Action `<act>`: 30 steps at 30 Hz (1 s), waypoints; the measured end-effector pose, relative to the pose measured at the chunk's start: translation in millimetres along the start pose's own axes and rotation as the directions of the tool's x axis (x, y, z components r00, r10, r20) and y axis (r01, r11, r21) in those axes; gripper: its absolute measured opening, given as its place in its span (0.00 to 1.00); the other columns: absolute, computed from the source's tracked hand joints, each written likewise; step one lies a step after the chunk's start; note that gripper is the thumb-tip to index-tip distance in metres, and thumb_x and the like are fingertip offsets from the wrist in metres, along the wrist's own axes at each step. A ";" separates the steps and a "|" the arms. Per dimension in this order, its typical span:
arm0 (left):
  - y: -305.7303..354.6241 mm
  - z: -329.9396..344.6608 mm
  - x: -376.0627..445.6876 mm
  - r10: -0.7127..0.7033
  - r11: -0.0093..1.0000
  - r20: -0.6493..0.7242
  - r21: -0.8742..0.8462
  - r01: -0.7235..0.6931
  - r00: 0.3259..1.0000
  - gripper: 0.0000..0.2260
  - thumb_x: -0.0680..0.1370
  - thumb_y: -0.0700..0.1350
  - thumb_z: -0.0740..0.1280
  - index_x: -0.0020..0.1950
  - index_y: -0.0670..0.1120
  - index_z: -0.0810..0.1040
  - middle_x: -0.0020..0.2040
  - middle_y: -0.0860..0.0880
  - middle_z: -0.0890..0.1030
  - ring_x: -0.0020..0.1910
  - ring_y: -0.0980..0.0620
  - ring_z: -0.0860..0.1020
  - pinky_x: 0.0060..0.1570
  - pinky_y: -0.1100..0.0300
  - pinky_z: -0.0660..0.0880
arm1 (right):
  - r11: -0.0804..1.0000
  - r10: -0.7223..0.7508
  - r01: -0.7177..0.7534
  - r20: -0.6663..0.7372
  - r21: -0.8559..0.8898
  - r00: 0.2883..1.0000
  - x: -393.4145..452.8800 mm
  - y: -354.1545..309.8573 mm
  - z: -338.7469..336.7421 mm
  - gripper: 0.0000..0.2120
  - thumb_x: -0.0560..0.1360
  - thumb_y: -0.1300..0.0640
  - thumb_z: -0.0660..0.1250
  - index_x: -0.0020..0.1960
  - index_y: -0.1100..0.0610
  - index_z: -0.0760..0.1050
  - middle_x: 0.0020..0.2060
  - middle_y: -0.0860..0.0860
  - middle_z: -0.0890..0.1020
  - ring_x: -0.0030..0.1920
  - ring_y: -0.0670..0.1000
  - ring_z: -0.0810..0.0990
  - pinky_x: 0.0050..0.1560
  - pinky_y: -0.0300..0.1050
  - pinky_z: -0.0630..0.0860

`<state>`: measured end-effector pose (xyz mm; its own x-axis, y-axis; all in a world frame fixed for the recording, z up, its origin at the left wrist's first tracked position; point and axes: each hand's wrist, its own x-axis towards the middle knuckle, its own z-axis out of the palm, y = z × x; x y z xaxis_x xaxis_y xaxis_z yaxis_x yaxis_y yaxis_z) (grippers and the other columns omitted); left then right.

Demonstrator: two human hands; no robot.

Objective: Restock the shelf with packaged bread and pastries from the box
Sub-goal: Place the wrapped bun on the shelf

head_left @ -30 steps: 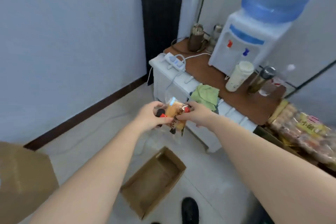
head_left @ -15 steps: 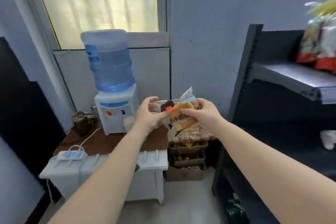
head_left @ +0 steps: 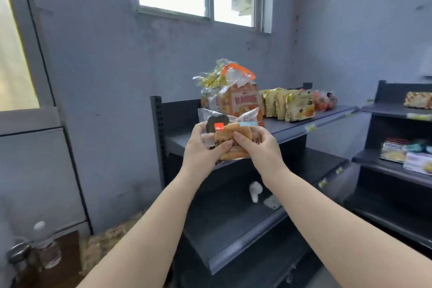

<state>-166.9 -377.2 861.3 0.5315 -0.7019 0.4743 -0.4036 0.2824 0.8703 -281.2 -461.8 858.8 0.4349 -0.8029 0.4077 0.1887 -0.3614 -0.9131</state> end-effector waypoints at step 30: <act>-66.7 463.9 193.5 0.060 0.959 0.628 -0.252 0.130 0.776 0.17 0.71 0.45 0.75 0.55 0.49 0.73 0.44 0.48 0.83 0.41 0.50 0.82 0.39 0.56 0.78 | 0.917 -0.005 -0.255 -0.647 -0.307 0.763 175.7 121.4 -398.4 0.25 0.69 0.44 0.73 0.61 0.55 0.76 0.55 0.52 0.81 0.57 0.53 0.78 0.61 0.54 0.75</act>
<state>-382.7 -835.2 833.3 -0.0796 -0.9384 0.3362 -0.1300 0.3441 0.9299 -532.6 -835.6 821.8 -0.2387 -0.9171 0.3192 -0.2084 -0.2726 -0.9393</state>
